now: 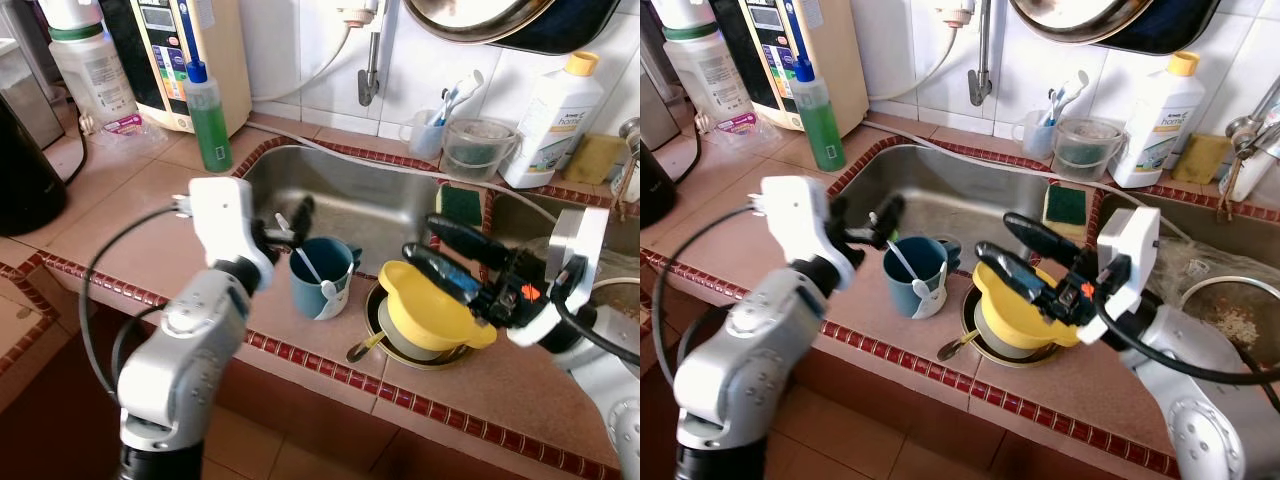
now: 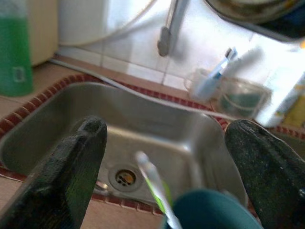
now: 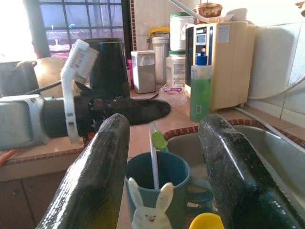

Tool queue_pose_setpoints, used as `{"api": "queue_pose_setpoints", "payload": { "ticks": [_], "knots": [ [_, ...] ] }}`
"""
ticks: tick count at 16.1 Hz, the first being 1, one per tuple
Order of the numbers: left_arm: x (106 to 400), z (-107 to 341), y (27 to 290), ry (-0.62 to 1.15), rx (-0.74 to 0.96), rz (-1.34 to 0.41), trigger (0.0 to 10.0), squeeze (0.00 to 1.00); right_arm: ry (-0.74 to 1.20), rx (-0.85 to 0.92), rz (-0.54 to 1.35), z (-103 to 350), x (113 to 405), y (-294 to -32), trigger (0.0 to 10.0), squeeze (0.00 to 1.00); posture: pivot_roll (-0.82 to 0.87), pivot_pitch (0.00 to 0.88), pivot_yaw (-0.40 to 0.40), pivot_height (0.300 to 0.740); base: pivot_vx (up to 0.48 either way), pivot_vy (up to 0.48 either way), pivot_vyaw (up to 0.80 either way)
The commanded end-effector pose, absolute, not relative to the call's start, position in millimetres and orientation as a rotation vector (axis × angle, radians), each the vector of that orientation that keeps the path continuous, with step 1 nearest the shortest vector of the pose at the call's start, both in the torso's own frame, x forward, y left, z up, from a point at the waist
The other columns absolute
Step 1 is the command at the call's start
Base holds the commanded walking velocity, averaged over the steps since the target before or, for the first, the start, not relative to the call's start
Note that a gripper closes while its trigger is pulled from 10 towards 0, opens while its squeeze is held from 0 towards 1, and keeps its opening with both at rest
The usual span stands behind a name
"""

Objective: Kitchen organization

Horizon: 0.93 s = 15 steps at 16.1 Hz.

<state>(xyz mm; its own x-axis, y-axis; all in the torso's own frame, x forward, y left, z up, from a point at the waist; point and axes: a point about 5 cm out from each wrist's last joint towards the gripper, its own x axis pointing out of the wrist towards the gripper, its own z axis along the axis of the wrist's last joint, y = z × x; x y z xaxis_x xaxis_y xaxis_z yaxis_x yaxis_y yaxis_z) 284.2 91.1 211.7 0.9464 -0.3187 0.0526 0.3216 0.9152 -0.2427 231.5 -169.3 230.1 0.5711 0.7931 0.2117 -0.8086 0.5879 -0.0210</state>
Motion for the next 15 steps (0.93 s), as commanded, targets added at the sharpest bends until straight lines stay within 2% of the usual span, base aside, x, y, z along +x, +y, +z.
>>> {"api": "queue_pose_setpoints", "payload": {
  "ticks": [1,2,3,4,8,9,10,15],
  "knots": [
    [285,207,87,-0.002,-0.241,-0.332,10.0,0.0,-0.214,0.072,0.951,236,226,-169,10.0,0.0,-0.21,0.064,0.058,0.74,0.0,0.0,0.0],
    [285,206,85,0.002,-0.241,-0.334,10.0,0.0,-0.208,0.077,0.95,236,225,-169,10.0,0.0,-0.21,0.064,0.058,0.74,0.0,0.0,0.0],
    [286,203,83,0.012,-0.242,-0.335,10.0,0.0,-0.197,0.088,0.944,235,224,-170,10.0,0.64,-0.21,0.064,0.06,0.74,0.0,0.0,0.0],
    [286,202,81,0.02,-0.247,-0.338,10.0,0.0,-0.18,0.112,0.947,235,223,-171,10.0,1.0,-0.22,0.065,0.061,0.74,0.0,0.0,0.0],
    [287,198,81,0.028,-0.241,-0.324,10.0,0.0,-0.188,0.092,0.928,238,223,-173,10.0,1.0,-0.22,0.069,0.061,0.74,0.0,0.0,0.0],
    [287,198,81,0.032,-0.239,-0.317,10.0,0.0,-0.181,0.093,0.936,238,222,-173,10.0,0.61,-0.22,0.071,0.06,0.74,0.0,0.0,0.0],
    [287,197,81,0.036,-0.24,-0.31,10.0,0.0,-0.171,0.09,0.946,237,220,-173,10.0,0.0,-0.22,0.072,0.059,0.74,0.0,0.0,0.0],
    [288,188,84,0.065,-0.239,-0.276,10.0,0.0,-0.148,0.074,0.962,238,217,-174,10.0,0.0,-0.22,0.081,0.057,0.74,0.0,0.0,0.0]
  ]
}}
